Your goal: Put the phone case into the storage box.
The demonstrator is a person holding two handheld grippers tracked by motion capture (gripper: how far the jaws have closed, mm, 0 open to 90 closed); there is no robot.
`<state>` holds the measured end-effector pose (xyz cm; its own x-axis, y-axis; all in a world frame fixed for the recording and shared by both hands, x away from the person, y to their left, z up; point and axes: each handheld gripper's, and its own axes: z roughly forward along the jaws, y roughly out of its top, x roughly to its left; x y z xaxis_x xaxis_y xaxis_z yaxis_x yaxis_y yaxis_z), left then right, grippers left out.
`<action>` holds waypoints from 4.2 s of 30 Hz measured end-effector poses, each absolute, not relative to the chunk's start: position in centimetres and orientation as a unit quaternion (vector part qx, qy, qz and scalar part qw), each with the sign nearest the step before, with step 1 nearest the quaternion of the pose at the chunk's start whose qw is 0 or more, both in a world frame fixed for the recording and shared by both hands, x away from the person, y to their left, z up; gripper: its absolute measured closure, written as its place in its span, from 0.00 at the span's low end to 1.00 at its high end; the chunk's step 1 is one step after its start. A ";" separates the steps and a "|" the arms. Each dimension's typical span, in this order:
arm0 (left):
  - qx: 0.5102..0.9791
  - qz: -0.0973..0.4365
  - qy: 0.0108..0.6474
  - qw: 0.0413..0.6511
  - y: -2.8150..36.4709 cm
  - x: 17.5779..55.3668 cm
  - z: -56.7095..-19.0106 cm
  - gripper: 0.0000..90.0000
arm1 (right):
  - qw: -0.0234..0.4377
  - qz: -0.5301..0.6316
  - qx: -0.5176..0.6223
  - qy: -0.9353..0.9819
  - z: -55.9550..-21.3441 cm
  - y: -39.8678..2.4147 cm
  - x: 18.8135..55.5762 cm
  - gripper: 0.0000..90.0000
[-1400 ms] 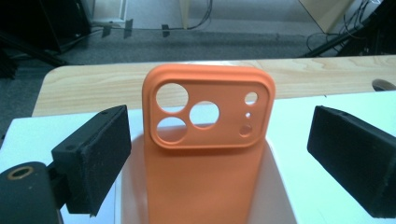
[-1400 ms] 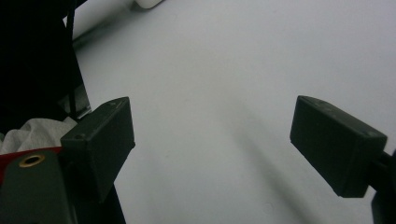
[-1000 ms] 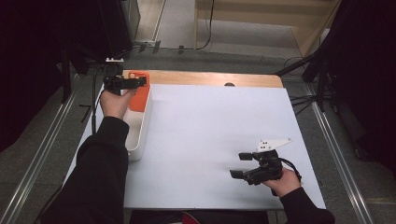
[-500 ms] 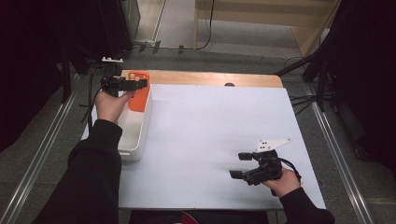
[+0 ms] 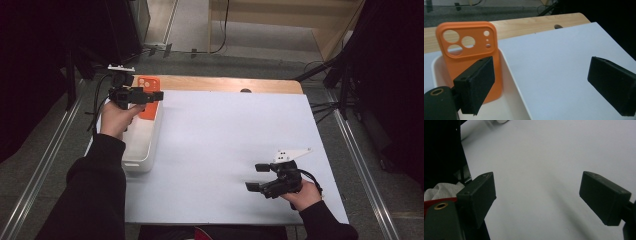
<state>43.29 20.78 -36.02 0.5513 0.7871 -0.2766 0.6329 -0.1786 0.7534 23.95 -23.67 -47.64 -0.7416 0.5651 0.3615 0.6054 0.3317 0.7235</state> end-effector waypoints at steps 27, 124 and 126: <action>0.802 0.059 0.388 0.449 19.5 39.8 -37.4 0.08 | 0.022 -0.451 -0.357 -0.818 -47.7 -23.6 24.0 0.14; 0.855 0.068 0.224 0.463 17.0 28.4 -44.7 0.08 | 0.025 -0.448 -0.349 -0.823 -47.8 -23.4 24.1 0.14; 0.858 0.068 0.218 0.460 17.1 28.2 -44.7 0.08 | 0.025 -0.448 -0.350 -0.822 -47.8 -23.4 24.1 0.14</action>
